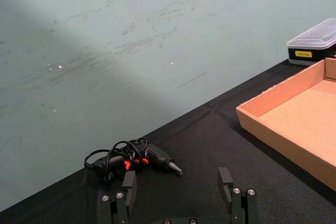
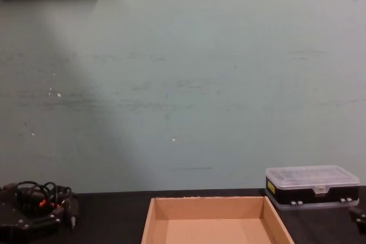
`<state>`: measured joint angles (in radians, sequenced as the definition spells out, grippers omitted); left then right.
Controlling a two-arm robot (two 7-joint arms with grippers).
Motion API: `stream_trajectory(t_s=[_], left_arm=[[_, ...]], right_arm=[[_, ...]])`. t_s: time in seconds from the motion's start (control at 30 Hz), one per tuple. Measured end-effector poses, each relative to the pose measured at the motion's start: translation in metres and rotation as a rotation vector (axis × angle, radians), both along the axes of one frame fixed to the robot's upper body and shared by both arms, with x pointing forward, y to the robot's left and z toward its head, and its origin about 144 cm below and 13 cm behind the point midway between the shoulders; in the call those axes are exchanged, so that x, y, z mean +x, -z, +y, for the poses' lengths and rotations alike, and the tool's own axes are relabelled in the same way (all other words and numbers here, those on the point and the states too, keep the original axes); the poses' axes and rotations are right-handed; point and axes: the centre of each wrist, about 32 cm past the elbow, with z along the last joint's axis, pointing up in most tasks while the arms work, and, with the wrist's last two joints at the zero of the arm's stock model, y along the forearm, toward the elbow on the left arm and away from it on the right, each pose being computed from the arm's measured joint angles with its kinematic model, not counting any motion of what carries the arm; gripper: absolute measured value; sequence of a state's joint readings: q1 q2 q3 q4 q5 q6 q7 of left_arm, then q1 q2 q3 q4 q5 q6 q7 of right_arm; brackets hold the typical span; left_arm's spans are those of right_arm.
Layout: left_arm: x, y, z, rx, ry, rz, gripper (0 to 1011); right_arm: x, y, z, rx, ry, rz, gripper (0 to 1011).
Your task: Use one hand to pick up the angle iron from the table and place it into the box.
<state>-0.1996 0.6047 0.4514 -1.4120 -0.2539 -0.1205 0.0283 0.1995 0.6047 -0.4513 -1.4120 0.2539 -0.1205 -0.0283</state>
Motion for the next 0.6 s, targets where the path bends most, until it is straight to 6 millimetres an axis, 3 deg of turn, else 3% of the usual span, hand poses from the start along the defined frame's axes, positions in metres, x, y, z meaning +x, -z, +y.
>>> stream_trajectory(t_s=[0.6], left_arm=[[0.0,0.0,0.0,0.0,0.0,0.0,1011]], right_arm=[[0.0,0.0,0.0,0.0,0.0,0.0,1002]])
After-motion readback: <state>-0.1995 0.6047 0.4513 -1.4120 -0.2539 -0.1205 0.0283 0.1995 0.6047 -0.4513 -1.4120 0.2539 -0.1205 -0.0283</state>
